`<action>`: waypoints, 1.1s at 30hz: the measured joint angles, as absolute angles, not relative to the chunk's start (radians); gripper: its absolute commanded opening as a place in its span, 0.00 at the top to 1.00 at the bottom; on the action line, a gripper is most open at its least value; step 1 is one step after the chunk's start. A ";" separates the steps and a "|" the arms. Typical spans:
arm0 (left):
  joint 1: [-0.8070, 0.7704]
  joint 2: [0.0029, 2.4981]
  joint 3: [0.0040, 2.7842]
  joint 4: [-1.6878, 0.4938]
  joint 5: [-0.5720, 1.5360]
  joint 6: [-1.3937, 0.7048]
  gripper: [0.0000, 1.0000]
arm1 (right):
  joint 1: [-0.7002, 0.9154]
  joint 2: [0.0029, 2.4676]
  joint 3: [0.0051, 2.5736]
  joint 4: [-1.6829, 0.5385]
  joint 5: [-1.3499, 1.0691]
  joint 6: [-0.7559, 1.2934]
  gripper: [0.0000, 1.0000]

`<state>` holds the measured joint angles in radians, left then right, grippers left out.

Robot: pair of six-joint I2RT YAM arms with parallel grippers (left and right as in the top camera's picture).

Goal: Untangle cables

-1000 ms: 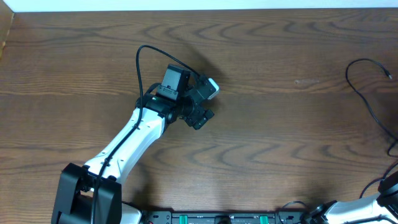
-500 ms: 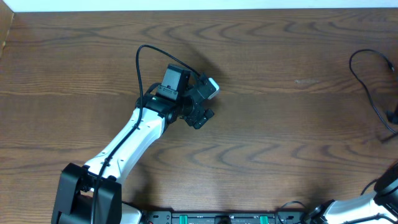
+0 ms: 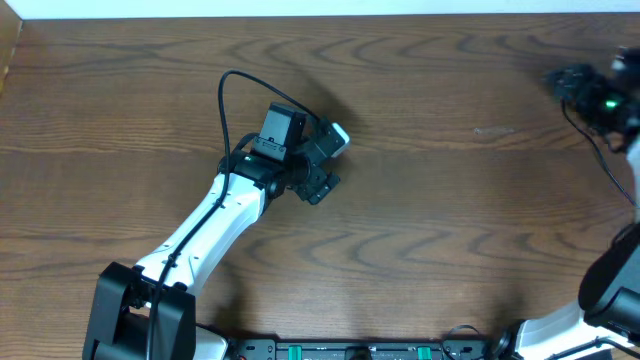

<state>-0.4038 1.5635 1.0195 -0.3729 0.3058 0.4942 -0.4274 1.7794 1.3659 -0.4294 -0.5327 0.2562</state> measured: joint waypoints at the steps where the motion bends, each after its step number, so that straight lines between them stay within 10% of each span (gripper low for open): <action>1: -0.404 1.563 1.019 -0.371 0.286 0.494 0.19 | -0.404 1.779 1.366 -0.432 -0.519 0.209 0.01; 17: -0.189 1.536 1.018 -0.131 0.089 0.263 0.19 | 0.137 1.779 1.366 -0.326 0.087 -0.245 0.01; 33: 0.002 1.023 1.018 -0.218 -0.019 0.213 0.21 | 0.183 1.436 1.355 -0.413 0.546 0.097 0.02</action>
